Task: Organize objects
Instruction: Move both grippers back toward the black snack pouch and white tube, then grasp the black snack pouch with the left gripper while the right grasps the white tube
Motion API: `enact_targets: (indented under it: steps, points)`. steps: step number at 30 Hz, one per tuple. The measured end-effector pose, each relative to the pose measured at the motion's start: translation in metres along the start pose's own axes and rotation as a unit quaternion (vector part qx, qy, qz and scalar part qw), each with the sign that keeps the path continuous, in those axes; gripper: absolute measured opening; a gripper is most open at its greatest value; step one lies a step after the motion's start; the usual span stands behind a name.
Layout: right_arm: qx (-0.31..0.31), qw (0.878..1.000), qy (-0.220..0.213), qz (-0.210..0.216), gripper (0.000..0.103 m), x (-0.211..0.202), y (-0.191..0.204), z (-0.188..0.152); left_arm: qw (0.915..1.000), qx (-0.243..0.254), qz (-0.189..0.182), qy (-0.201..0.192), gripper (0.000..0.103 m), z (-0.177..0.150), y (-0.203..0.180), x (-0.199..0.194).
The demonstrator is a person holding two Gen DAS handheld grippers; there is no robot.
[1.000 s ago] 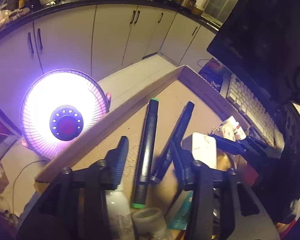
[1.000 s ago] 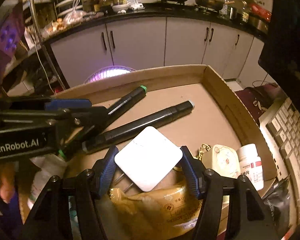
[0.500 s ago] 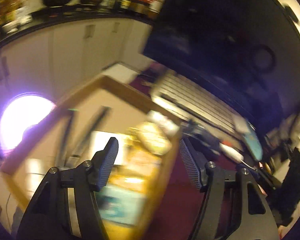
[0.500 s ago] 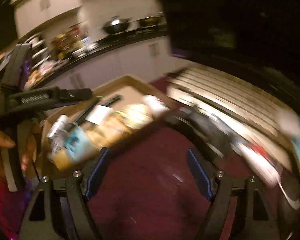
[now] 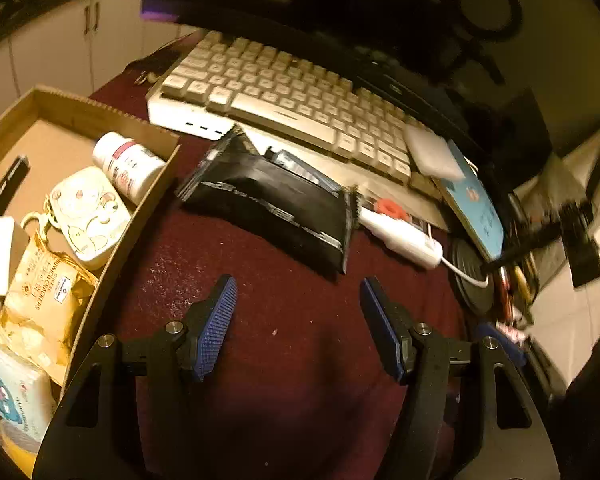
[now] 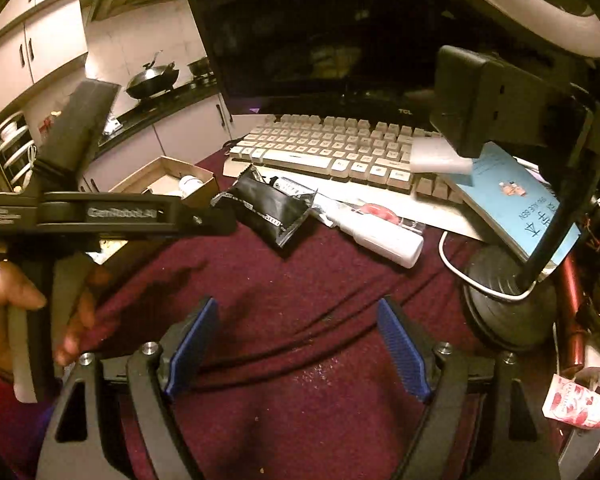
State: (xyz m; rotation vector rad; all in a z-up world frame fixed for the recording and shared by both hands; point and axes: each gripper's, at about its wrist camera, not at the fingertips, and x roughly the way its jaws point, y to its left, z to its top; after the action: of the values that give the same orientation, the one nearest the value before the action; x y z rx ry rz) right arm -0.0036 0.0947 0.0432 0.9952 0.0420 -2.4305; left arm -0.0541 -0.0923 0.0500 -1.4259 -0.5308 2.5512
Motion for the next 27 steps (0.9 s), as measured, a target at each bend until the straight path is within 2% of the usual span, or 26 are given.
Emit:
enact_targets:
  steps: [3,7,13,16,20,21,23,24,27]
  points:
    - [0.007,1.000,-0.009,0.002,0.082,0.000,-0.001,0.000,0.9978,-0.062,-0.020,-0.015,0.066,0.011,0.011,0.006]
    - [0.012,1.000,-0.011,0.002,0.082,0.000,-0.005,-0.002,0.9906,-0.134,-0.021,-0.020,0.066,0.026,0.017,0.025]
    - [0.013,1.000,-0.010,0.015,0.082,0.002,-0.003,-0.002,0.9856,-0.168,0.011,-0.017,0.066,0.035,0.014,0.053]
    - [0.010,1.000,-0.007,0.021,0.082,0.006,-0.002,-0.003,0.9852,-0.167,0.028,-0.029,0.066,0.041,0.012,0.058]
    - [0.010,1.000,-0.010,0.026,0.082,0.005,-0.001,-0.002,0.9886,-0.145,0.036,-0.019,0.065,0.052,0.009,0.065]
    - [0.011,1.000,-0.012,0.026,0.082,0.004,-0.001,-0.002,0.9913,-0.121,0.048,-0.016,0.061,0.055,0.005,0.068]
    - [0.013,0.999,-0.015,0.027,0.082,0.003,-0.003,-0.001,0.9932,-0.093,0.068,-0.016,0.038,0.055,0.003,0.071]
    - [0.014,0.999,-0.015,0.028,0.082,0.003,-0.004,-0.001,0.9936,-0.078,0.080,-0.019,0.034,0.054,0.002,0.072]
    - [0.011,0.999,-0.013,0.028,0.082,0.004,-0.004,0.000,0.9950,-0.046,0.087,-0.013,0.031,0.049,-0.001,0.072]
